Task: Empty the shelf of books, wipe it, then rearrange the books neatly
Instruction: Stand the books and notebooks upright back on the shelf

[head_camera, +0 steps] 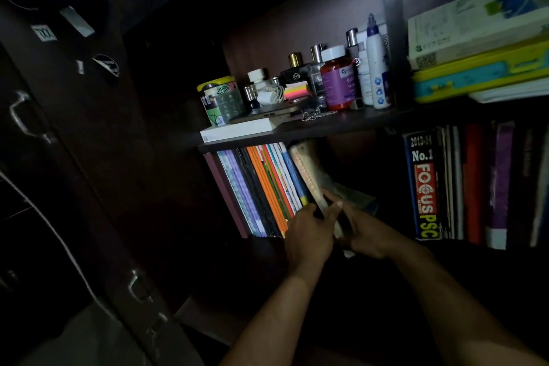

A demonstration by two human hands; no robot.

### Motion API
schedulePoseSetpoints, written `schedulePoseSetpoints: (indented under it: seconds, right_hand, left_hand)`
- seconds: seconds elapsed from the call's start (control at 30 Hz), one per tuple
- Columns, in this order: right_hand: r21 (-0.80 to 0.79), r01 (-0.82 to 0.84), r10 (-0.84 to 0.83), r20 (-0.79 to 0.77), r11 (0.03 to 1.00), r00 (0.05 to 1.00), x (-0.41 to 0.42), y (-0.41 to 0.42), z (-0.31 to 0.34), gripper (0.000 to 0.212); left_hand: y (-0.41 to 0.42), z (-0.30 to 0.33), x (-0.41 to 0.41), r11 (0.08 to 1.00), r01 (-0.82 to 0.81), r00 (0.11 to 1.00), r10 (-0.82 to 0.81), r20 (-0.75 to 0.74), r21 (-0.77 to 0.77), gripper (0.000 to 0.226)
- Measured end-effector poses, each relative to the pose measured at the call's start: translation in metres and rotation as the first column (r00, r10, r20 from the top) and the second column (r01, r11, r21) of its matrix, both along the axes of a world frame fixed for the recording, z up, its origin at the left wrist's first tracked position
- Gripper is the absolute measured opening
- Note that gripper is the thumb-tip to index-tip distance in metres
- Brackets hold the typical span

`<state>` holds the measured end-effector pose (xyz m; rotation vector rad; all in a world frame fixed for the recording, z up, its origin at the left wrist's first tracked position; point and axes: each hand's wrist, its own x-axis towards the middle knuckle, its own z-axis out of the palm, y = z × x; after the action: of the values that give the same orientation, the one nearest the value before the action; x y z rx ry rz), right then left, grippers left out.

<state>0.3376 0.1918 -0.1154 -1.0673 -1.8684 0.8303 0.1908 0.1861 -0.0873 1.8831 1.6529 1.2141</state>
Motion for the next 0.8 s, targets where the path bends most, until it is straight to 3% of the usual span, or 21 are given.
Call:
schedulePoseSetpoints:
  seconds: [0.1,0.17,0.3,0.43,0.6,0.8]
  right_hand:
    - [-0.008,0.026,-0.026,0.022,1.0,0.999,0.001,-0.002,0.003,0.112]
    - [0.021,0.027,-0.028,0.032,0.999,0.999,0.003,-0.001,0.001,0.11]
    - [0.107,0.077,-0.086,0.083,0.991,0.993,0.005,0.001,-0.002,0.112]
    - [0.194,0.172,-0.161,-0.071,0.966,0.984,0.008,-0.004,0.002,0.102]
    - [0.046,0.393,-0.389,-0.087,0.918,0.917,0.005,0.006,-0.007,0.086]
    - [-0.001,0.149,-0.149,0.071,0.989,0.986,0.001,0.007,-0.014,0.095]
  left_hand:
    - [-0.004,0.005,0.008,0.99,0.078,0.941,-0.034,0.337,-0.117,0.064]
    - [-0.001,0.011,0.014,0.981,0.092,0.914,-0.015,0.405,-0.172,0.05]
    - [0.014,0.007,0.022,0.996,0.019,0.929,0.013,0.371,-0.084,0.042]
    - [0.009,0.002,0.032,0.997,-0.073,0.95,0.061,0.305,0.03,0.041]
    - [0.011,0.007,0.033,0.993,-0.099,0.963,0.08,0.257,0.063,0.039]
    - [0.016,0.007,0.03,0.991,-0.083,0.992,0.072,0.103,0.105,0.022]
